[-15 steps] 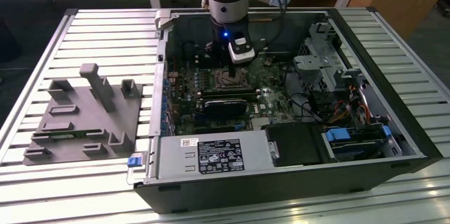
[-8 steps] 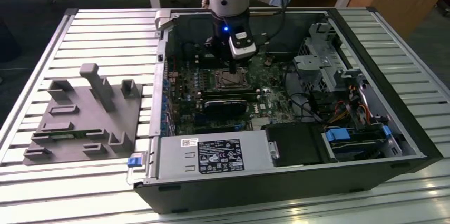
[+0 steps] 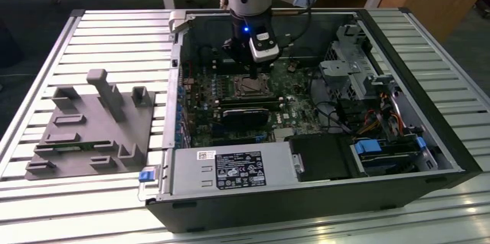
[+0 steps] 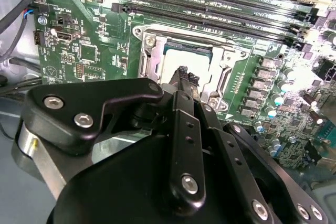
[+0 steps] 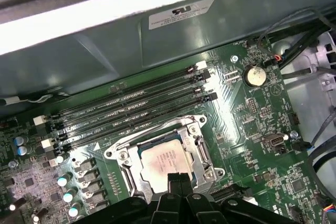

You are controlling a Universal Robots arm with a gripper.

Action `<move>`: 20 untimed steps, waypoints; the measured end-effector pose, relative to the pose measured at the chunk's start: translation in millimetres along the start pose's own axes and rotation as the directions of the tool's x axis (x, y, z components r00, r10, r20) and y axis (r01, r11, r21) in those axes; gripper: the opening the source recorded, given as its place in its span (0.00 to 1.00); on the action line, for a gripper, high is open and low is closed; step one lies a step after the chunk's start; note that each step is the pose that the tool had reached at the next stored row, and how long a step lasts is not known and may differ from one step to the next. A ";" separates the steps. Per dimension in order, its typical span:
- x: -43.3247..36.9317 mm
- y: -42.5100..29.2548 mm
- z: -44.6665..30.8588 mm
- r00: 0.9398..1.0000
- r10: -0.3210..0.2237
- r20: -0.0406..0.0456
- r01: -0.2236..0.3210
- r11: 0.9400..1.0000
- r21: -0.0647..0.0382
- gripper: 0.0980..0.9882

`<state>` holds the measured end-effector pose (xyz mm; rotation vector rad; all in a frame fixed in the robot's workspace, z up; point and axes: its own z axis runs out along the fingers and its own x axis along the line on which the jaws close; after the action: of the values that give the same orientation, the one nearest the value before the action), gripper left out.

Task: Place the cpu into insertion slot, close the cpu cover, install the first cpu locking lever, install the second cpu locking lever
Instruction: 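Install the first cpu locking lever, then install the second cpu locking lever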

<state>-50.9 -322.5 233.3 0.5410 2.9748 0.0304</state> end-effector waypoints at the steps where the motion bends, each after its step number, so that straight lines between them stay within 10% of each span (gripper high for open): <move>1: 0.0 0.0 0.0 1.000 0.000 0.000 0.000 1.000 0.000 0.01; 20: -2.5 -3.1 0.2 1.000 0.000 -0.013 0.000 1.000 0.007 0.01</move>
<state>-49.7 -326.3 233.2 0.5433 2.9889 0.0234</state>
